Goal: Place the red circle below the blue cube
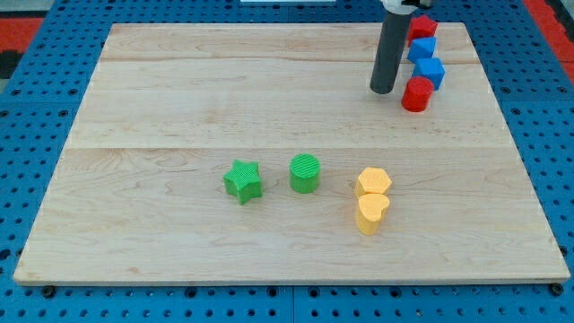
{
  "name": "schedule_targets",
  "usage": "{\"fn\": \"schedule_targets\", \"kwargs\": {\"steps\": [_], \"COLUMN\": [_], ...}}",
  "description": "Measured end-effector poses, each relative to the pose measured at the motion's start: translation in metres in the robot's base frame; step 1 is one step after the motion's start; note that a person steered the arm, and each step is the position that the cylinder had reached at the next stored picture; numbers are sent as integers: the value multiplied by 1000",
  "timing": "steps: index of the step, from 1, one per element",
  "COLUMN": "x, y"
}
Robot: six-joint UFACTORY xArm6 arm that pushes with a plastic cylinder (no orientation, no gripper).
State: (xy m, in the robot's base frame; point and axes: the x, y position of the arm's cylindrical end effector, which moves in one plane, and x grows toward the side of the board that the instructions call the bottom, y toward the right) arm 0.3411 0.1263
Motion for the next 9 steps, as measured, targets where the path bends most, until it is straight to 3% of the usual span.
{"fn": "schedule_targets", "kwargs": {"steps": [2, 9], "x": [23, 8], "y": [6, 31]}}
